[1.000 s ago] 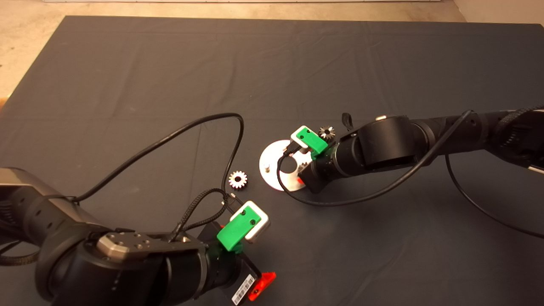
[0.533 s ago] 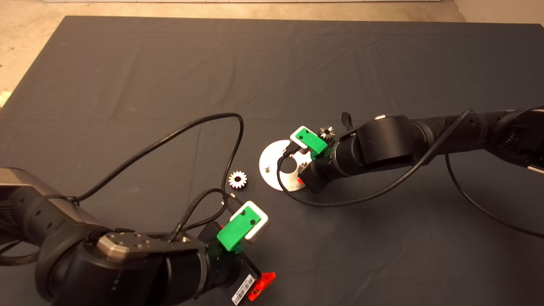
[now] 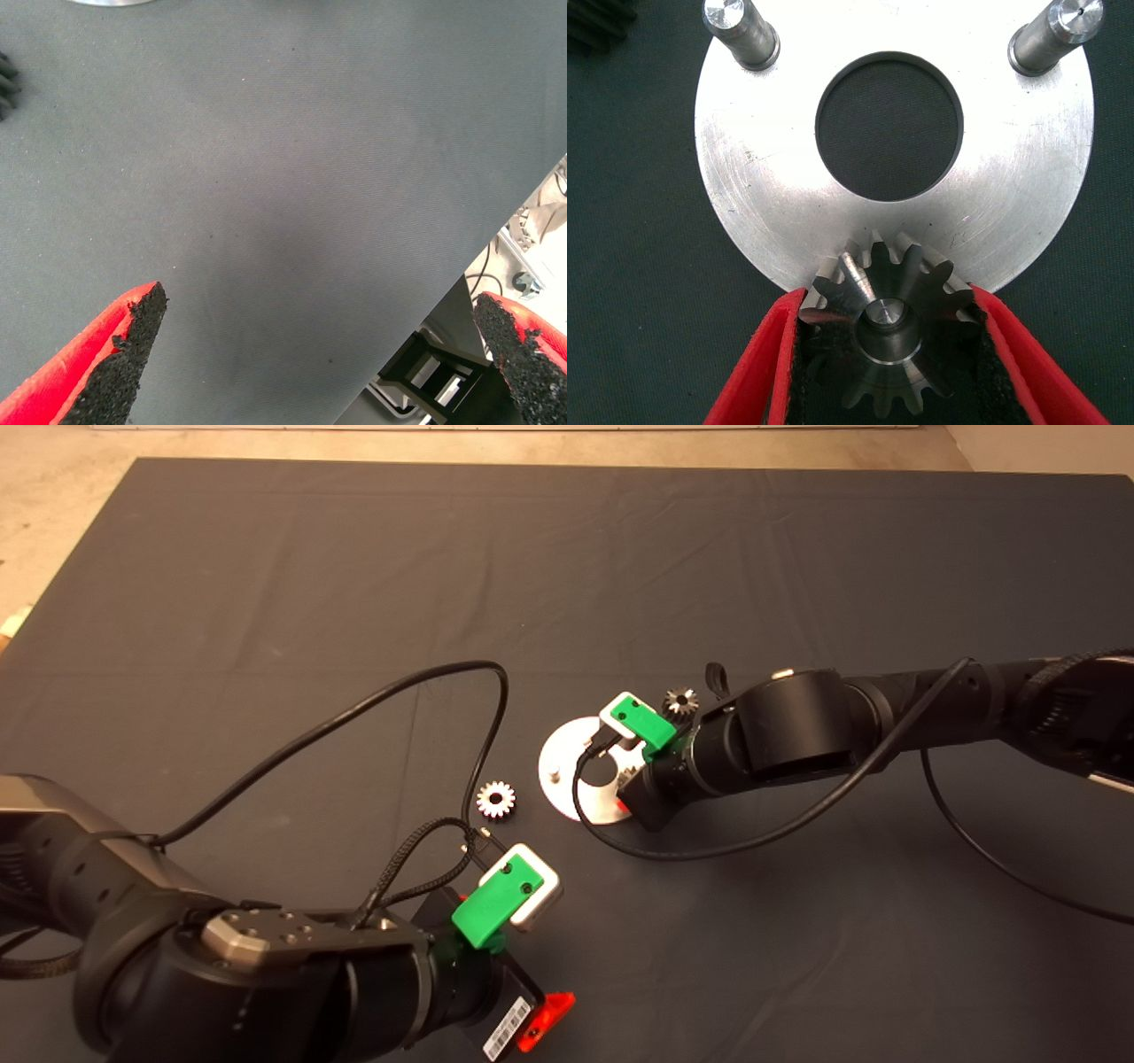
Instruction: Install three planetary gears onto the carrier pins
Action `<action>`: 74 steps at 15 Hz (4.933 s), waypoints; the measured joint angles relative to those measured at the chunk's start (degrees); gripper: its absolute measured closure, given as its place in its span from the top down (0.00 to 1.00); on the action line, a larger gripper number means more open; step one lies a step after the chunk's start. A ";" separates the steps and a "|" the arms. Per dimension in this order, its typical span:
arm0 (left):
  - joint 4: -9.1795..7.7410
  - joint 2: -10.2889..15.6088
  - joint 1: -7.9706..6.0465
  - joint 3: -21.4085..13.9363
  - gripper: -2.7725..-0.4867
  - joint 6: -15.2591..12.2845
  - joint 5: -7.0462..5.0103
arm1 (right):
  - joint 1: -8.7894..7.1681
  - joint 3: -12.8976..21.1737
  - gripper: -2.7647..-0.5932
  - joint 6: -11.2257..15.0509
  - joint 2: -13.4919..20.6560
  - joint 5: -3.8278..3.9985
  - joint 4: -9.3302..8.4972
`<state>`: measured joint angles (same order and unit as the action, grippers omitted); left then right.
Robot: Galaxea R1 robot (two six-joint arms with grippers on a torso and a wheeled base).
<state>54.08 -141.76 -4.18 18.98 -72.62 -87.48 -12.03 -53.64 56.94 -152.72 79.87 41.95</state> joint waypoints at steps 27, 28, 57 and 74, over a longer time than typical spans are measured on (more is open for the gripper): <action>0.00 0.00 0.00 0.00 0.89 0.00 0.00 | 0.07 -0.22 0.32 -0.11 0.02 -0.28 0.02; 0.00 0.00 0.00 0.00 0.89 0.01 0.00 | 0.05 -0.22 0.32 -0.09 0.05 -0.30 0.02; 0.00 0.00 0.02 0.00 0.89 -0.41 0.00 | -5.93 -1.67 0.60 0.50 10.52 -3.89 0.02; 0.00 -0.11 0.00 0.00 0.89 -0.67 0.00 | -5.90 -11.02 0.66 0.06 10.33 -12.84 0.00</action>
<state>54.08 -141.87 -4.18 18.98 -73.29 -87.48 -17.93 -64.66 57.00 -142.40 67.04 41.95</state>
